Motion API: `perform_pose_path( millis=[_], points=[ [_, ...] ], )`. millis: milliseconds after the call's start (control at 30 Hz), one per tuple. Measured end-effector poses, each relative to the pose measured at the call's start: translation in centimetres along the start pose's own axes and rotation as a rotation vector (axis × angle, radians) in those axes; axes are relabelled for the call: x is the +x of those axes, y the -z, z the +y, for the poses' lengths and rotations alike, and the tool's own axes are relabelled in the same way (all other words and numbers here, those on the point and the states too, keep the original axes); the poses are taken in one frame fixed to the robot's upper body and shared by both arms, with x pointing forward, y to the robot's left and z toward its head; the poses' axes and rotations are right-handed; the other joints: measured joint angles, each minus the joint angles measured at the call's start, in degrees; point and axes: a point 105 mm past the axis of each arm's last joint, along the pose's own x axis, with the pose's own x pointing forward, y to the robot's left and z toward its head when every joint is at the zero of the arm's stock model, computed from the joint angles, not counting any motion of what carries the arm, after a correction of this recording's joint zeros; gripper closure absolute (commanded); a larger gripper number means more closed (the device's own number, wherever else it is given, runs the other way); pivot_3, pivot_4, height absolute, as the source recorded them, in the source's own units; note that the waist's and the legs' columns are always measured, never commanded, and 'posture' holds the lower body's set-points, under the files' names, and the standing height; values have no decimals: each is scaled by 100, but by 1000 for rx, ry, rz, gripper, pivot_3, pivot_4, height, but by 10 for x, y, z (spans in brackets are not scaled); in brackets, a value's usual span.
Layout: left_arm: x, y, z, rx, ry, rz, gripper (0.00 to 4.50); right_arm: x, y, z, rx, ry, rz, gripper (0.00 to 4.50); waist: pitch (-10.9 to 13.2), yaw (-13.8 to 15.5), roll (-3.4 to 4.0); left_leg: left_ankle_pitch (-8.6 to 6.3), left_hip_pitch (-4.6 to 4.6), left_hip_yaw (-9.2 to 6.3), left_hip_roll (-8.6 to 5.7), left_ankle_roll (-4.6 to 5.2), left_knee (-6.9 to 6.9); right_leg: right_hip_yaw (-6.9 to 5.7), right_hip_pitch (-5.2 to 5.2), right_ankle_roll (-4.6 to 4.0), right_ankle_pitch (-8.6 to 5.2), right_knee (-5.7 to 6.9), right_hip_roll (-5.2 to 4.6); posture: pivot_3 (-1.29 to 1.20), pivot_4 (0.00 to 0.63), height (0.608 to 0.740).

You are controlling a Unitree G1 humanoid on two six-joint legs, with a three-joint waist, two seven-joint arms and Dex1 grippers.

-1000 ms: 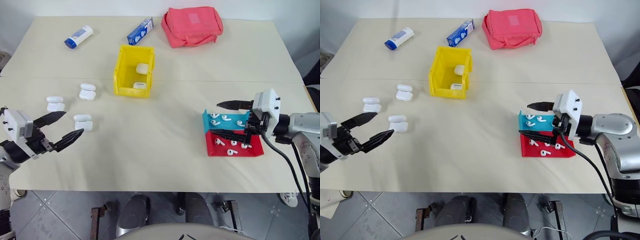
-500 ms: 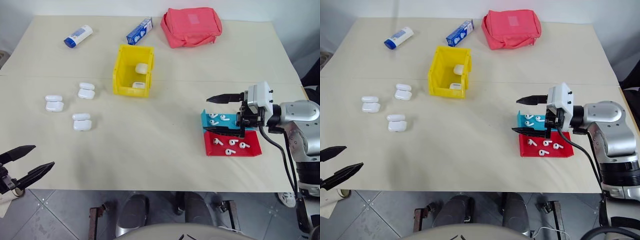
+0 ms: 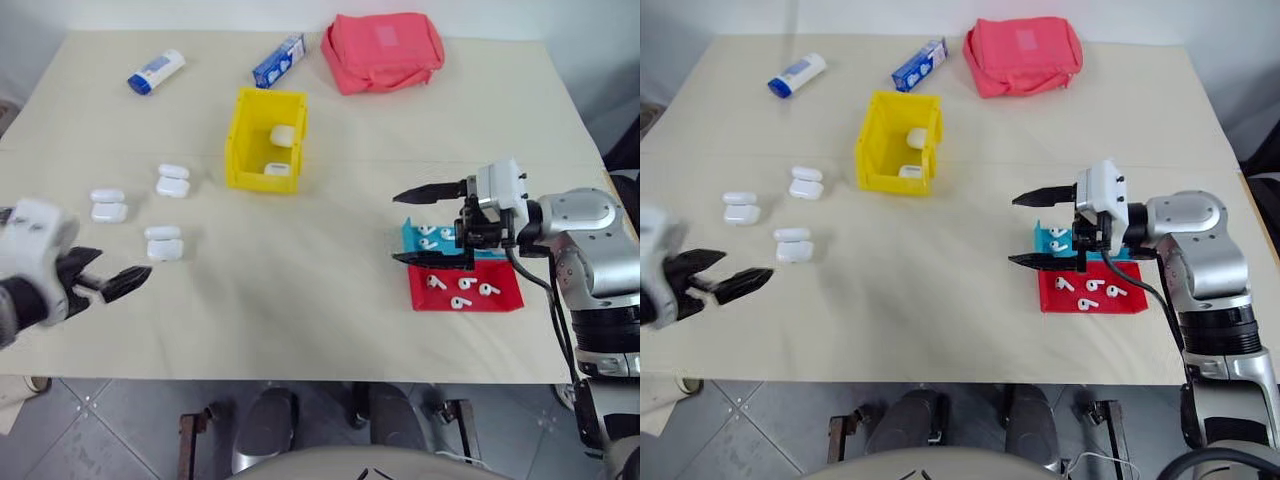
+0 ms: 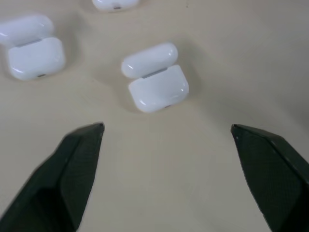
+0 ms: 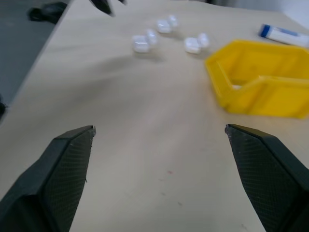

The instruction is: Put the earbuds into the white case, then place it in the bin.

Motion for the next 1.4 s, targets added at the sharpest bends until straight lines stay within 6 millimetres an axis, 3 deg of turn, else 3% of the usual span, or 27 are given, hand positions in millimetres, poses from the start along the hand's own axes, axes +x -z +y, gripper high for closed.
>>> perform_pose_path(
  millis=[167, 467, 667, 933, 1400],
  points=[
    [20, -7, 13, -67, -46, 131, 23, 0, 2, 0, 7, 0, -1, 0, -1, -81, -1, 0, 12, 16, 10, -11, -11, 24, -7, -1, -1, -7, 18, 0, 150, 740],
    [44, -23, 13, -153, -37, 253, 23, 4, 3, 4, 9, -3, -16, 0, 0, -52, -7, -6, 18, 17, 2, -42, -7, 34, -7, -1, -1, 1, 8, 0, 150, 740],
    [54, -10, 18, -269, -64, 360, 23, 4, 7, 10, 22, 6, -13, 0, 0, -24, -10, -3, 25, 23, -3, -41, -8, 46, -7, 0, -1, 4, 8, 0, 150, 740],
    [67, -6, 9, -312, -60, 410, 23, 4, 10, 13, 28, 16, -11, 0, -1, -1, -15, 0, 38, 34, -9, -44, -7, 57, 0, 2, 0, 10, 9, 0, 150, 740],
    [82, -17, 5, -358, -83, 400, 23, 4, 12, 13, 35, 28, -10, 0, -2, 9, -15, 8, 74, 64, -12, -44, -13, 86, 12, 9, -3, 24, 9, 0, 150, 740]
  ],
)
